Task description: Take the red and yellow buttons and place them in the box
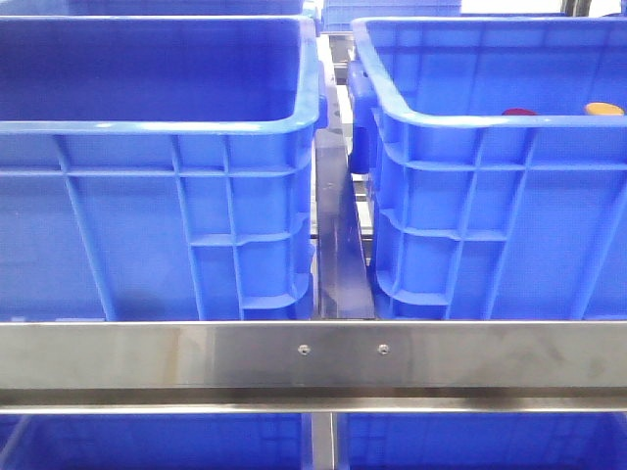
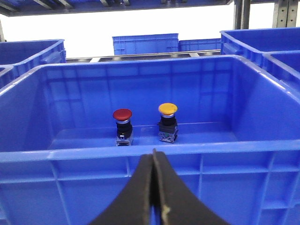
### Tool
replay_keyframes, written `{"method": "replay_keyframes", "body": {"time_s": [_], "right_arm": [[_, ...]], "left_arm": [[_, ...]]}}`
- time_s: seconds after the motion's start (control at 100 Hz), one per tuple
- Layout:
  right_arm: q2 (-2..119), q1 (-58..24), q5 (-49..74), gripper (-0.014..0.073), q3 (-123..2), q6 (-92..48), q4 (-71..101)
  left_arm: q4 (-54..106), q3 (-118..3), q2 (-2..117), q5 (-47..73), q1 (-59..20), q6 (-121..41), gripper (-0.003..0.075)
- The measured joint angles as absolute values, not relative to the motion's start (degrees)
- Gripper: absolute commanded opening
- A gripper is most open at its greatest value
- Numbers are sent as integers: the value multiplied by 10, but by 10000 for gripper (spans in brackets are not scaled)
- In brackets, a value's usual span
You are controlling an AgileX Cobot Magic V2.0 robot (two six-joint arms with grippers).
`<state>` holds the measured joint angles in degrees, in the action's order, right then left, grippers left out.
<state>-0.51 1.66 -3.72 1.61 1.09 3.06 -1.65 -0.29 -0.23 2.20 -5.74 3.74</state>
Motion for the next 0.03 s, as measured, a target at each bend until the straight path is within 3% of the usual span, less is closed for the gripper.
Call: {"method": "replay_keyframes", "body": {"time_s": [0.03], "right_arm": [[-5,17,-37,-68,16,11,31]], "left_arm": [[-16,-3,-2,22,-57,37,-19]]}}
